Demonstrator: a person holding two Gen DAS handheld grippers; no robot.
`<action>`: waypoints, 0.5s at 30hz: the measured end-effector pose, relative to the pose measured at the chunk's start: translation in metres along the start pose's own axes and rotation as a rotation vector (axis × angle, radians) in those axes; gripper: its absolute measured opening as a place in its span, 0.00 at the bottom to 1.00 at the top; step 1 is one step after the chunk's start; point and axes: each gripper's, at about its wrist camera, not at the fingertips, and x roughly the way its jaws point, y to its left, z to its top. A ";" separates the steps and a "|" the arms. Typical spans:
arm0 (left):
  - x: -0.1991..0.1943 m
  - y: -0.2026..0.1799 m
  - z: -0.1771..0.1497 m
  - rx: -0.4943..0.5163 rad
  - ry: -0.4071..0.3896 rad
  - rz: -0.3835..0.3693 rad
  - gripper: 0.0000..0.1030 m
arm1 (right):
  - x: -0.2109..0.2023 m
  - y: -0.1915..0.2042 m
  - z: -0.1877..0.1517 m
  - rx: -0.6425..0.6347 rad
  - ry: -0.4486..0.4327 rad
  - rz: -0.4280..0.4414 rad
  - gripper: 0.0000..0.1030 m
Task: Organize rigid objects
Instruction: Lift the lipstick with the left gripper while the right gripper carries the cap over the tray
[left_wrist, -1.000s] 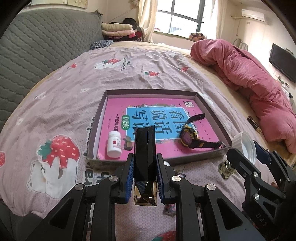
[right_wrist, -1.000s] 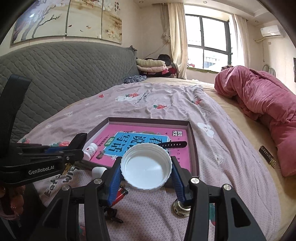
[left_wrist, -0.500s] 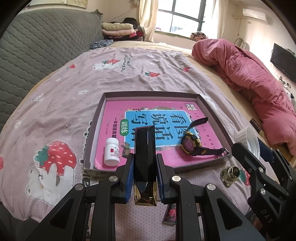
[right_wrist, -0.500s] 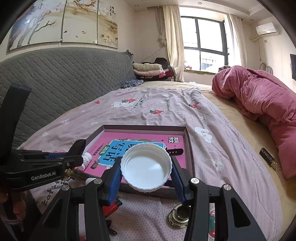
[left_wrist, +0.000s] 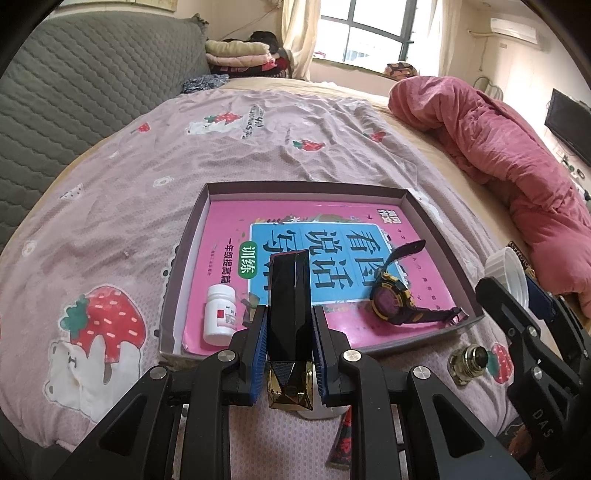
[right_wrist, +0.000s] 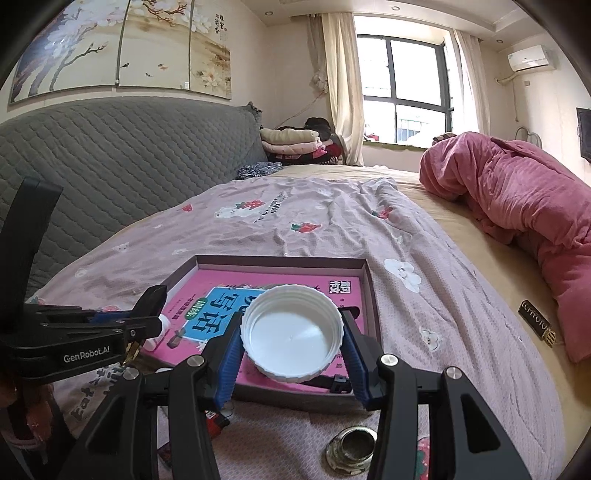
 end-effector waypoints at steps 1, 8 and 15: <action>0.002 -0.001 0.001 0.002 0.004 0.000 0.21 | 0.002 -0.002 0.000 0.001 0.001 -0.005 0.48; 0.018 -0.003 0.005 0.002 0.020 -0.001 0.21 | 0.017 -0.014 0.000 0.022 0.018 -0.021 0.48; 0.034 -0.007 0.009 0.003 0.039 -0.007 0.21 | 0.031 -0.020 -0.001 0.023 0.034 -0.027 0.48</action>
